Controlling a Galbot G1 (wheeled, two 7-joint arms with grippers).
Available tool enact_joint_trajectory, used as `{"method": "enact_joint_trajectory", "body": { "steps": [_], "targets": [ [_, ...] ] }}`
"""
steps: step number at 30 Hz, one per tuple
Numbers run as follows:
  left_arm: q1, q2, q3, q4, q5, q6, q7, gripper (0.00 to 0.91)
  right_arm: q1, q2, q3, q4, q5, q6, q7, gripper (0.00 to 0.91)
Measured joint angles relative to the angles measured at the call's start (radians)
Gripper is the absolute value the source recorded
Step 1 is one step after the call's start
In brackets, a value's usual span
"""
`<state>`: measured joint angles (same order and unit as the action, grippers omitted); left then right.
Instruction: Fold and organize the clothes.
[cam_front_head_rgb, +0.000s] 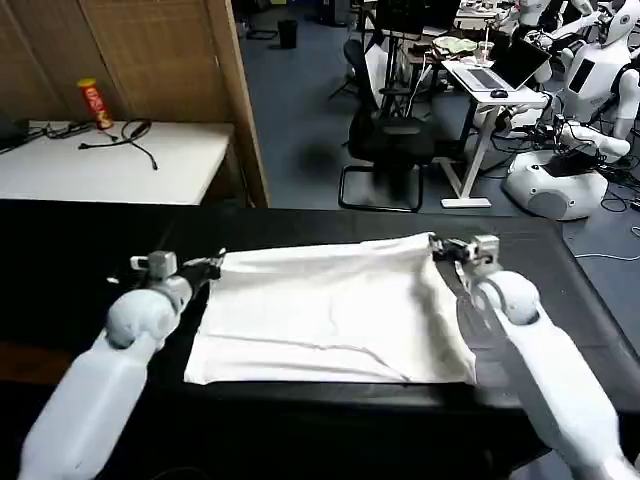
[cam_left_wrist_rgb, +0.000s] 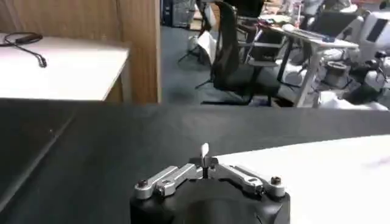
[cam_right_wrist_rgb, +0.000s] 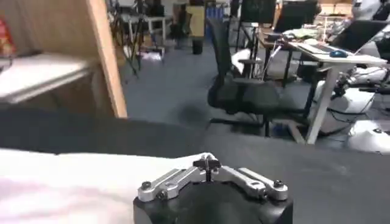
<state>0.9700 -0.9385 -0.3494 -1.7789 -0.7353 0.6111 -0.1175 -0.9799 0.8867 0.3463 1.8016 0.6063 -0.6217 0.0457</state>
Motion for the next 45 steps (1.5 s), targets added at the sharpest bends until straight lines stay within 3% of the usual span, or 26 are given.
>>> {"method": "enact_joint_trajectory", "body": {
  "steps": [8,17,18,19,31,35,39,42,45],
  "targets": [
    [0.188,0.066,-0.064,-0.159,0.056,0.005,-0.013,0.000,-0.146,-0.070,0.037,0.141,0.018,-0.069,0.007,0.000],
    [0.354,0.072,-0.116,-0.248,0.135,0.019,-0.018,0.000,-0.248,-0.087,0.054,0.221,0.020,-0.115,0.030,0.000],
    [0.369,0.070,-0.118,-0.251,0.148,0.023,-0.017,0.878,-0.257,-0.087,0.057,0.227,0.027,-0.115,0.036,0.195],
    [0.381,0.069,-0.119,-0.253,0.157,0.028,-0.017,0.878,-0.266,-0.089,0.061,0.234,0.034,-0.115,0.043,0.878],
    [0.480,0.069,-0.179,-0.350,0.160,0.126,-0.034,0.878,-0.313,-0.087,0.196,0.316,0.177,-0.115,0.113,0.878],
    [0.489,0.053,-0.206,-0.366,0.179,0.116,-0.029,0.878,-0.260,-0.042,0.191,0.263,0.152,-0.114,0.105,0.878],
    [0.448,0.016,-0.200,-0.335,0.187,0.038,-0.041,0.878,-0.163,0.029,0.133,0.151,0.080,-0.034,0.091,0.878],
    [0.380,-0.024,-0.183,-0.278,0.141,0.025,-0.047,0.878,-0.094,0.079,0.082,0.057,0.046,0.009,0.085,0.878],
    [0.309,-0.061,-0.165,-0.215,0.092,0.030,-0.046,0.878,-0.041,0.127,0.043,-0.025,0.027,0.019,0.083,0.878]
  ]
}}
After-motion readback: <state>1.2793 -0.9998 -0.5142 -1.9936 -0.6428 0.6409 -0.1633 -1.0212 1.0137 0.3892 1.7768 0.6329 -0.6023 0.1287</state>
